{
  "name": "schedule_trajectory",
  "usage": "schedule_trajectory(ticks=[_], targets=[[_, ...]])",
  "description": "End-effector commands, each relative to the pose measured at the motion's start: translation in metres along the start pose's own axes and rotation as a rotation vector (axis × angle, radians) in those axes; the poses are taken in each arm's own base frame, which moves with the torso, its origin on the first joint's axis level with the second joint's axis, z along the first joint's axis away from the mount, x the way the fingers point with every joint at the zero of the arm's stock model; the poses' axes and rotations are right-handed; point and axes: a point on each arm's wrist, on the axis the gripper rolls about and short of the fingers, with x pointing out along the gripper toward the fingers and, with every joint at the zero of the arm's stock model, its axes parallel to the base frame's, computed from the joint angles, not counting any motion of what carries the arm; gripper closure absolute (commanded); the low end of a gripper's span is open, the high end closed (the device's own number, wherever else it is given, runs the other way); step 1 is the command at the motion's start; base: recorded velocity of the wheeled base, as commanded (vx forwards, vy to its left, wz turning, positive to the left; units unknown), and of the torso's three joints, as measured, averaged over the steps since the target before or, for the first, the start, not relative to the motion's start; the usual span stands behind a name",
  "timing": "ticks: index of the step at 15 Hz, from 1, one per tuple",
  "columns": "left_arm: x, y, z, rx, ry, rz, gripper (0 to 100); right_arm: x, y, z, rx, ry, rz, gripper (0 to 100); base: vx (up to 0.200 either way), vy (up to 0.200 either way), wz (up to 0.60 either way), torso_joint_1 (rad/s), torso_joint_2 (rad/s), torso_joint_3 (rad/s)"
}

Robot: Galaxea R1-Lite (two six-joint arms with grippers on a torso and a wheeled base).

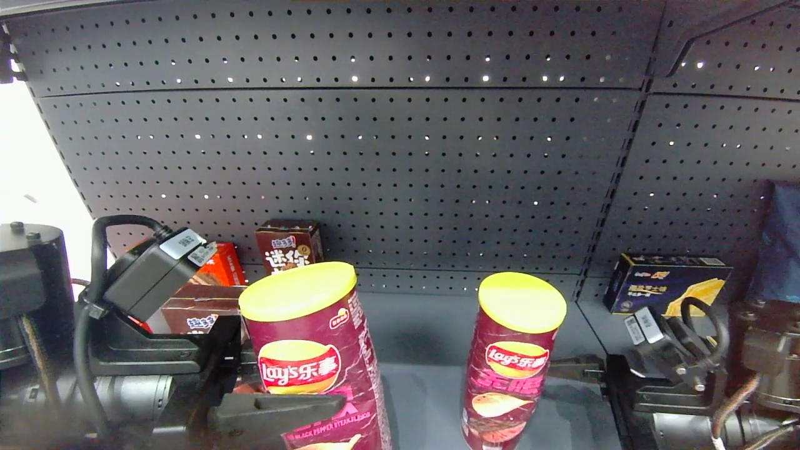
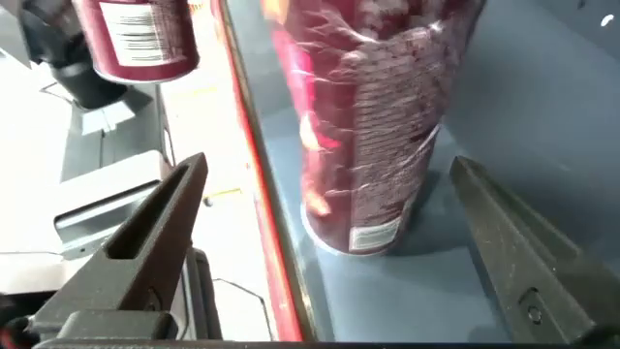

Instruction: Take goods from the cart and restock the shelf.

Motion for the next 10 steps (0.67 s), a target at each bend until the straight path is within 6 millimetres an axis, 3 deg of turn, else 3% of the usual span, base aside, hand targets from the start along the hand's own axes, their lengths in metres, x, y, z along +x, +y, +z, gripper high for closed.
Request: schedule_trajectory(ticks=[1,5,7,8,9,10], targets=[[-0.001,-0.001,0.001,0.004,-0.003,0.000,100,-0.019,0.011,0.015,-0.063,-0.077,-0.023,0,0.000,0.000,0.00,0.000,0.00,0.000],[-0.001,-0.001,0.001,0.007,-0.007,0.012,100,-0.054,0.033,0.052,-0.113,-0.241,-0.163,0,0.000,0.000,0.00,0.000,0.00,0.000],[-0.002,-0.002,0.001,0.013,-0.011,0.039,100,-0.082,0.049,0.056,-0.065,-0.296,-0.287,0,0.000,0.000,0.00,0.000,0.00,0.000],[-0.002,-0.002,0.001,0.015,-0.011,0.041,100,-0.083,0.049,0.055,-0.065,-0.296,-0.292,0,0.000,0.000,0.00,0.000,0.00,0.000],[-0.001,0.000,0.001,0.013,-0.010,0.064,100,-0.103,0.063,0.049,-0.038,-0.287,-0.414,0,0.000,0.000,0.00,0.000,0.00,0.000],[-0.001,0.000,0.001,0.011,-0.011,0.074,100,-0.108,0.067,0.047,-0.032,-0.287,-0.457,0,0.000,0.000,0.00,0.000,0.00,0.000]])
